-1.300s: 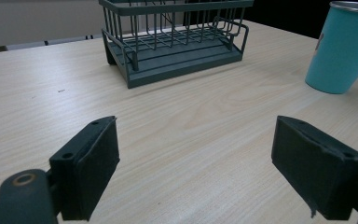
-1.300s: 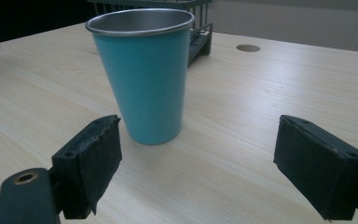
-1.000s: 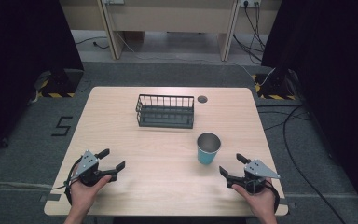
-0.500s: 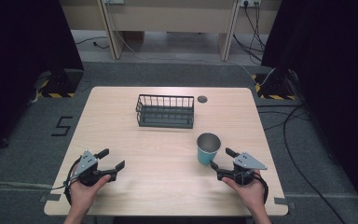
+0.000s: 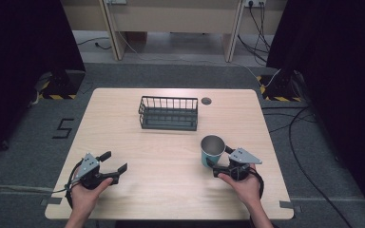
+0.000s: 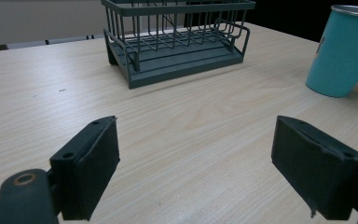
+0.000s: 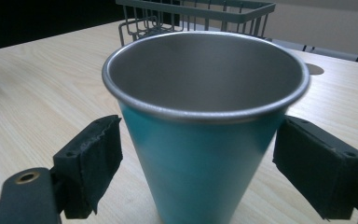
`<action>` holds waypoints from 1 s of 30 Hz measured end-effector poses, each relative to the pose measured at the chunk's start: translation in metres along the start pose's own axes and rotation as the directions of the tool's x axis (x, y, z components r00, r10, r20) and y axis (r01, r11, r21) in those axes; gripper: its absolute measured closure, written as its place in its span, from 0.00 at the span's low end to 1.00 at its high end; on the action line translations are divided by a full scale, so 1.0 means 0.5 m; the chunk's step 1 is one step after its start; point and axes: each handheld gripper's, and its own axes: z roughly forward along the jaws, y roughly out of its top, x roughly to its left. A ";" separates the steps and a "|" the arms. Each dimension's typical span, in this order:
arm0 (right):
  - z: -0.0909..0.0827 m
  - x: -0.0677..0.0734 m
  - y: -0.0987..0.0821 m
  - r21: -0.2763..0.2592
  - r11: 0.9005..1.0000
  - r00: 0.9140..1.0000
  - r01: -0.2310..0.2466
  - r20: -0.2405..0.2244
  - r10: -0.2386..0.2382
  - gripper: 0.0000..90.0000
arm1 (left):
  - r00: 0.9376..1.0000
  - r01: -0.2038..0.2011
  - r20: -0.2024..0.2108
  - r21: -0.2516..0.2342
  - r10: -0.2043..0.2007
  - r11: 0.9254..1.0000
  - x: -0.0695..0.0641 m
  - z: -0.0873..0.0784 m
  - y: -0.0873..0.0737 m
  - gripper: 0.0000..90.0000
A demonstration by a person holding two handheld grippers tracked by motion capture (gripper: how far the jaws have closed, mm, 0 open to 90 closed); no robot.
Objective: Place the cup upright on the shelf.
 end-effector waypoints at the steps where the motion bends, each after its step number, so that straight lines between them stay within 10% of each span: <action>1: 0.004 0.001 0.001 0.003 1.000 1.000 -0.005 -0.003 0.005 0.17 | 1.000 0.000 0.000 0.000 0.000 1.000 0.000 0.000 0.000 0.16; 30: 0.029 0.002 0.047 -0.059 0.998 1.000 -0.012 -0.028 0.011 0.19 | 1.000 -0.001 0.003 -0.001 0.001 1.000 -0.001 0.000 0.001 0.16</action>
